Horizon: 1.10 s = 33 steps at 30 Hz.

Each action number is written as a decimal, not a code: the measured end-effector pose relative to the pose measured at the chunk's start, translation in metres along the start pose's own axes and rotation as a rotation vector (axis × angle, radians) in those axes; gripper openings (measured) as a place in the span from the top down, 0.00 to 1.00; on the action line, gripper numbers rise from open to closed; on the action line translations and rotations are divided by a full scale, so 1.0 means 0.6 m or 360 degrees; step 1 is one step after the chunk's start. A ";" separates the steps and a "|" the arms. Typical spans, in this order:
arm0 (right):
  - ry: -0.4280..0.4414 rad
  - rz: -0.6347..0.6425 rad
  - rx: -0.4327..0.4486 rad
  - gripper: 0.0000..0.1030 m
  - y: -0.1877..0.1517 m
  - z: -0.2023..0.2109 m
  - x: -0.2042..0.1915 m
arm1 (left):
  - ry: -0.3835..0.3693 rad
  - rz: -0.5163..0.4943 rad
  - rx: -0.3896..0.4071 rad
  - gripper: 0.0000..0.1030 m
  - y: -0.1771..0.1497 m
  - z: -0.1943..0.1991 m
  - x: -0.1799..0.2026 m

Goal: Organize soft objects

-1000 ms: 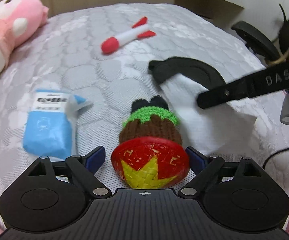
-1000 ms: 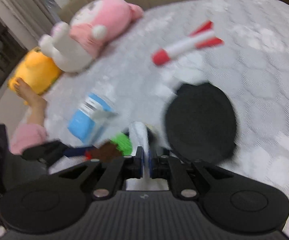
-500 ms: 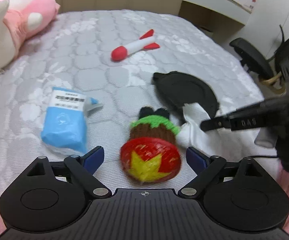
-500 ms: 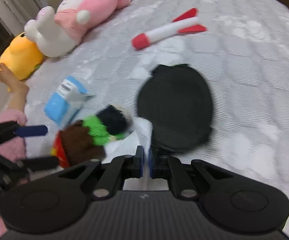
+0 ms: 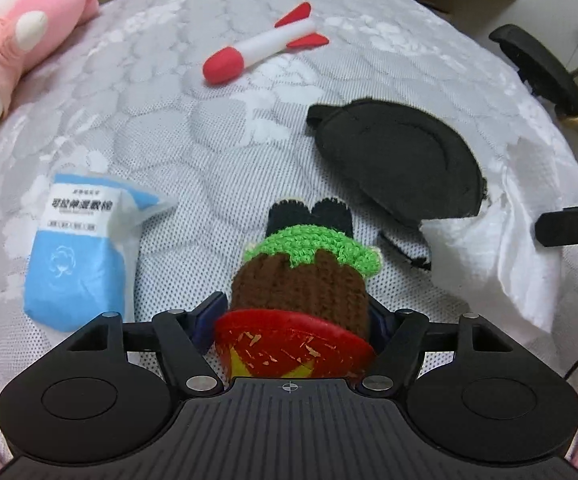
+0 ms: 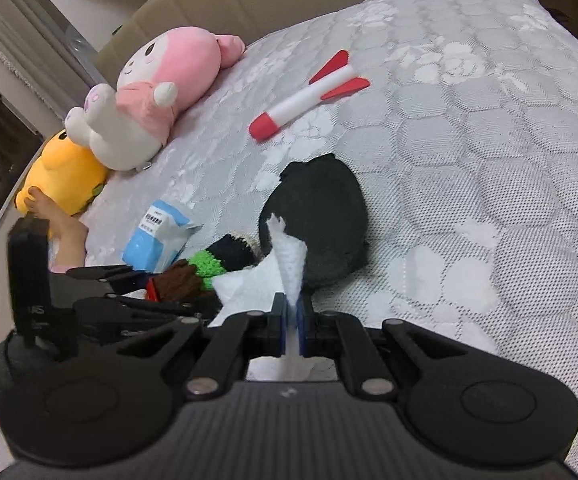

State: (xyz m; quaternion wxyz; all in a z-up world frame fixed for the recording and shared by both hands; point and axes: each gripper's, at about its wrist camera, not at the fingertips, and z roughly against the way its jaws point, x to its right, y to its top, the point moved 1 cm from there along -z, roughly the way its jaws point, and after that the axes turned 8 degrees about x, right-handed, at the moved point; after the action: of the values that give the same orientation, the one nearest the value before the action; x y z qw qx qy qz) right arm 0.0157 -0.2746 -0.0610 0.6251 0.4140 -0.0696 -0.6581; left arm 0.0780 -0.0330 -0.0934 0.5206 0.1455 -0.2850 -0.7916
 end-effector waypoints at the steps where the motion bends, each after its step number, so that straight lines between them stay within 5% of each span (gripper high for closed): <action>1: -0.0002 -0.0003 -0.0002 0.94 0.002 -0.003 0.002 | 0.0008 -0.0015 0.0019 0.27 0.004 0.002 -0.001; 21: -0.0019 -0.0140 -0.0023 0.94 0.024 -0.049 0.042 | 0.0089 -0.0051 0.0206 0.26 0.137 -0.088 -0.038; 24: -0.0028 -0.0139 -0.0004 0.94 0.026 -0.048 0.042 | 0.0040 0.0011 0.0236 0.23 0.145 -0.087 -0.045; 27: -0.0041 -0.0113 0.0043 0.94 0.033 -0.037 0.044 | -0.0039 0.0116 0.0346 0.09 0.141 -0.044 -0.054; 30: -0.0054 -0.0115 0.0091 0.94 0.051 -0.033 0.048 | -0.0078 0.0190 0.0407 0.09 0.122 0.004 -0.053; 33: 0.0020 -0.0103 0.0166 0.94 0.087 -0.048 0.032 | -0.0195 0.0282 0.0322 0.09 0.095 0.015 -0.041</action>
State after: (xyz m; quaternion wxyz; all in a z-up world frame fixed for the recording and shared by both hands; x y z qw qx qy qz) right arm 0.0764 -0.2898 -0.0566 0.5814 0.4522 -0.0863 -0.6708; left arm 0.1261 -0.0248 -0.0536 0.5528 0.1230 -0.4063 -0.7171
